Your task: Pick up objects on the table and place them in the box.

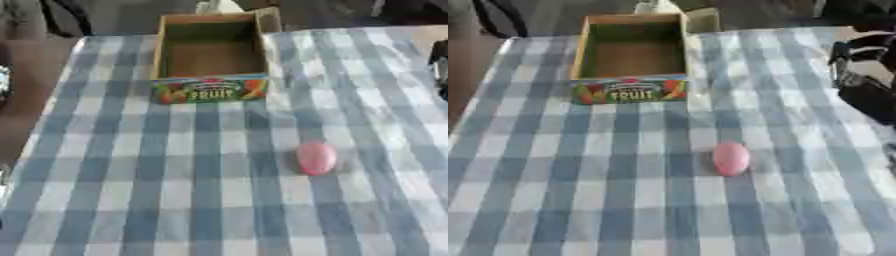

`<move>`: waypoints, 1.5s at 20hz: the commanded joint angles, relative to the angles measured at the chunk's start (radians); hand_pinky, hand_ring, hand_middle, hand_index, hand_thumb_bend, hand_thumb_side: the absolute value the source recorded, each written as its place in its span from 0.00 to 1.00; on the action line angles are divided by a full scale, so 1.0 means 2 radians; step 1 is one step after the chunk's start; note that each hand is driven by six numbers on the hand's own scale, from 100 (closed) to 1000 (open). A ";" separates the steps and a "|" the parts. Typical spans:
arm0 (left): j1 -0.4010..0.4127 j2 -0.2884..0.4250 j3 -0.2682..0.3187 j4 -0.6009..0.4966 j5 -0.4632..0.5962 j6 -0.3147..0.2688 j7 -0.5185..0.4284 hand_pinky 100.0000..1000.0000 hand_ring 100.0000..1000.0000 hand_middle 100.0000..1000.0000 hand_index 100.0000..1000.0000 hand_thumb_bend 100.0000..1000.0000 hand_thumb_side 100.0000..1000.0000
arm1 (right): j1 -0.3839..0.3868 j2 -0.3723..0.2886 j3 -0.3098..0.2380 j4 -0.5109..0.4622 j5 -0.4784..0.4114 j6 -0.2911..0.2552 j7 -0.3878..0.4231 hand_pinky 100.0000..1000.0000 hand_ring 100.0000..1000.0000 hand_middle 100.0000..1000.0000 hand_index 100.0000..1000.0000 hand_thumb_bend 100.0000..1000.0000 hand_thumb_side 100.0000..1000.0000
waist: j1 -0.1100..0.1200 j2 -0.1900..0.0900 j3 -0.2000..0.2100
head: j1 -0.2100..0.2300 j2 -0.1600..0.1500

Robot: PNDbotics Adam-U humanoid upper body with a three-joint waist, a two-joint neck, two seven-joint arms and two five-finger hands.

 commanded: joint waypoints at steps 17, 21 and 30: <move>-0.006 0.007 -0.013 -0.008 -0.027 -0.005 -0.050 0.54 0.52 0.53 0.65 0.87 0.45 | -0.043 -0.048 0.052 0.004 0.052 -0.009 0.132 0.62 0.68 0.69 0.76 0.45 0.12 | -0.004 -0.007 0.005 | -0.009 0.017; -0.008 0.008 -0.019 -0.006 -0.043 -0.009 -0.072 0.55 0.54 0.54 0.66 0.90 0.45 | -0.054 -0.052 0.070 0.005 0.067 -0.018 0.176 0.63 0.69 0.68 0.76 0.47 0.10 | -0.004 -0.007 0.006 | -0.009 0.017; -0.010 0.006 -0.030 -0.004 -0.055 -0.016 -0.106 0.56 0.54 0.55 0.68 0.90 0.45 | -0.068 -0.056 0.105 0.017 0.087 -0.033 0.255 0.65 0.71 0.67 0.75 0.46 0.07 | -0.006 -0.007 0.008 | -0.009 0.018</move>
